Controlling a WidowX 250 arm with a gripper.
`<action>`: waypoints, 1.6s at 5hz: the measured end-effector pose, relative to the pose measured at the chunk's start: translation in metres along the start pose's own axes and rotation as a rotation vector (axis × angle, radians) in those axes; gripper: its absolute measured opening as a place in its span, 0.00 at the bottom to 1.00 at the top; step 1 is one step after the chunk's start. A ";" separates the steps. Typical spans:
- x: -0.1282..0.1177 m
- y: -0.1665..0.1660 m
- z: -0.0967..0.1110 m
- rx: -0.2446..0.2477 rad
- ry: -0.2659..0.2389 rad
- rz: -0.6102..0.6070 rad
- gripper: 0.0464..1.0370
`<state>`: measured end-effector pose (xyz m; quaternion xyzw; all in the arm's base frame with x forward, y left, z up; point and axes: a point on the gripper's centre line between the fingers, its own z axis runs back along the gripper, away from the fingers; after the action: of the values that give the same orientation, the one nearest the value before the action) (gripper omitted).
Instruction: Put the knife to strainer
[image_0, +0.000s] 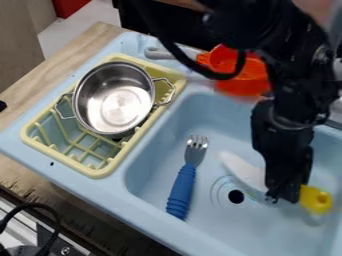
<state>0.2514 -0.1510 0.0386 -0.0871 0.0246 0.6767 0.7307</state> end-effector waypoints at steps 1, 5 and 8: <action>-0.003 -0.001 0.015 -0.010 0.001 -0.023 0.26; 0.028 0.022 0.071 -0.043 -0.086 0.113 0.26; 0.110 0.043 0.095 0.035 -0.144 0.165 0.26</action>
<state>0.2099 -0.0243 0.1111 -0.0229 -0.0090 0.7385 0.6738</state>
